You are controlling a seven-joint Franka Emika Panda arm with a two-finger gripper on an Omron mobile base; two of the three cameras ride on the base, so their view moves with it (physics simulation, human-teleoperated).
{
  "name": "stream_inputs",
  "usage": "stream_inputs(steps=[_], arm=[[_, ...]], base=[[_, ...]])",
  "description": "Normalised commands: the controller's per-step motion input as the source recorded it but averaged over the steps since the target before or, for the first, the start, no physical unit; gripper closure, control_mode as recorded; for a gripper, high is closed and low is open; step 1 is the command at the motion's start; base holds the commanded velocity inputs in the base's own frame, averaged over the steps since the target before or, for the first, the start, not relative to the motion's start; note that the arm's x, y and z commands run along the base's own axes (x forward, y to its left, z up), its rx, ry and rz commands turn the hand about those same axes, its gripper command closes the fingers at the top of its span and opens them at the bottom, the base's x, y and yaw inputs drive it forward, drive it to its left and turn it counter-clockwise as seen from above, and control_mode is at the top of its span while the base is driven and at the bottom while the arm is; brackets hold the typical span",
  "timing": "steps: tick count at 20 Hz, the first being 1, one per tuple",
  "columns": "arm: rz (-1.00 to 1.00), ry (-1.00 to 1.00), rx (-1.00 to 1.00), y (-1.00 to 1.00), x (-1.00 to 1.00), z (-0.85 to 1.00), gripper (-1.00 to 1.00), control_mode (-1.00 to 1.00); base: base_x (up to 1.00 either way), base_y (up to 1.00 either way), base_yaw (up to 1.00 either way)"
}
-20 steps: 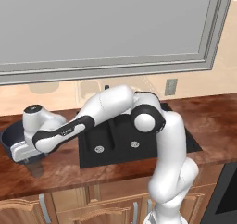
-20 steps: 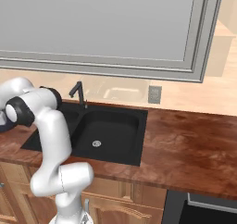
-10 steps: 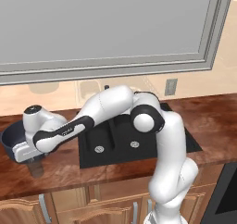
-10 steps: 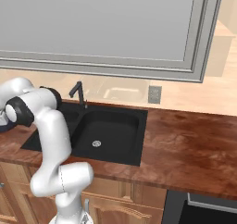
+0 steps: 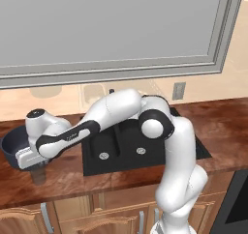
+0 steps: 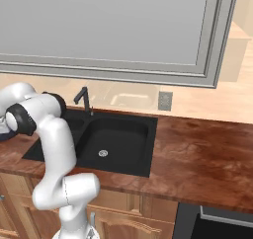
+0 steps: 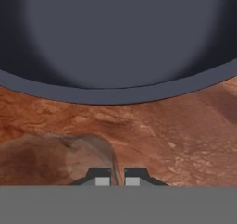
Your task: Place the glass cup in the left basin and the pot in the right basin of the sink.
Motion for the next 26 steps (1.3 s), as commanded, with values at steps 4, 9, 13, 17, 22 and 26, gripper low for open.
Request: stream_inputs(steps=[4, 9, 13, 17, 22, 26], arm=[[0.0, 0.0, 0.0, -0.15, 0.0, -0.04, 1.0, -1.0], [0.0, -0.02, 0.0, -0.08, -0.03, 0.15, 1.0, -1.0], [0.0, -0.02, 0.0, -0.04, -0.11, 0.38, 1.0, -1.0], [0.0, -0.04, 0.0, -0.13, -0.1, 0.31, 1.0, -1.0], [-0.01, -0.09, 0.0, -0.26, -0.11, 0.06, 1.0, -1.0], [-0.07, -0.1, 0.0, -0.44, -0.04, 0.0, 1.0, -1.0]], base=[[0.0, 0.0, 0.0], [0.0, 0.0, 0.0], [0.0, 0.0, 0.0], [0.0, 0.0, 0.0], [0.0, 0.0, 0.0], [0.0, 0.0, 0.0]])
